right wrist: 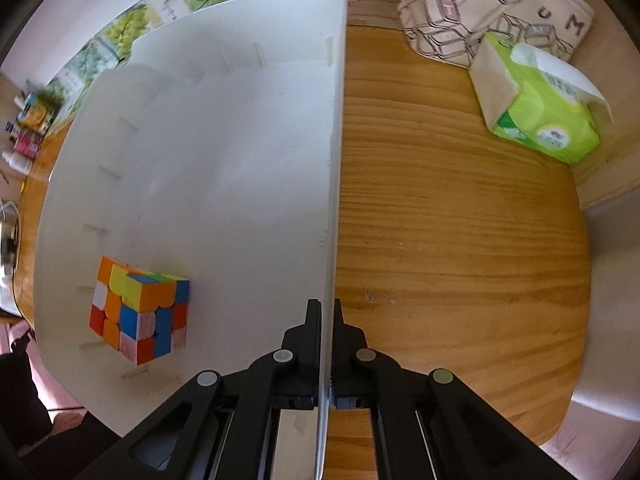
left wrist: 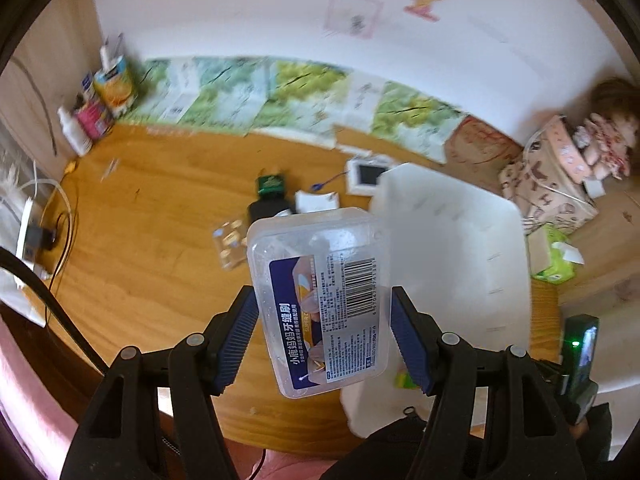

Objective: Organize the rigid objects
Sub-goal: 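Carry the toothpick box with the left gripper into the tray and release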

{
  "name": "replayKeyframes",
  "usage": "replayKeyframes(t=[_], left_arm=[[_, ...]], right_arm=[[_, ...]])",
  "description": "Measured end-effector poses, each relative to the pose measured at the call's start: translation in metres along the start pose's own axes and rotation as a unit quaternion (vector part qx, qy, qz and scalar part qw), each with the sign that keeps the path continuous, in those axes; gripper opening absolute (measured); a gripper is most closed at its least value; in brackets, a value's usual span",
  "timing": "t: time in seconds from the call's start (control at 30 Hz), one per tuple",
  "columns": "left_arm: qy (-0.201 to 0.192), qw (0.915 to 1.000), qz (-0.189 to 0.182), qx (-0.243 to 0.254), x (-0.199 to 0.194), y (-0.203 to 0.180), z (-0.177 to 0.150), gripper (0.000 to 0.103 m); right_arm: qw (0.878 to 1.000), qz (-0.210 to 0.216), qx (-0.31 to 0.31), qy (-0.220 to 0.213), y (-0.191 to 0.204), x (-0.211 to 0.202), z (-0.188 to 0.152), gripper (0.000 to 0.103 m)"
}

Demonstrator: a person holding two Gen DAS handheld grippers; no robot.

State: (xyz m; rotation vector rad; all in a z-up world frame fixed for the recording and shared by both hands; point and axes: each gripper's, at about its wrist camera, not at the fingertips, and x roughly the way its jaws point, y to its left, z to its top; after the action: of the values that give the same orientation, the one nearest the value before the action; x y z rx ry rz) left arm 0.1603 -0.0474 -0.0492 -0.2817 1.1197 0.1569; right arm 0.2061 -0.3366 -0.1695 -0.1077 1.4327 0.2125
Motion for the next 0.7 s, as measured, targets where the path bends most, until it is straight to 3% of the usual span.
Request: replayKeyframes(t=[0.37, 0.7], left_arm=[[-0.015, 0.9977, -0.032, 0.058, 0.009, -0.069, -0.016, 0.069], [0.027, 0.9942, -0.031, 0.099, 0.06, -0.123, -0.029, 0.07]], right_arm=[[0.997, 0.001, -0.082, -0.009, 0.007, 0.001, -0.009, 0.007], [0.988, 0.009, -0.156, 0.006, 0.016, 0.001, 0.0, 0.012]])
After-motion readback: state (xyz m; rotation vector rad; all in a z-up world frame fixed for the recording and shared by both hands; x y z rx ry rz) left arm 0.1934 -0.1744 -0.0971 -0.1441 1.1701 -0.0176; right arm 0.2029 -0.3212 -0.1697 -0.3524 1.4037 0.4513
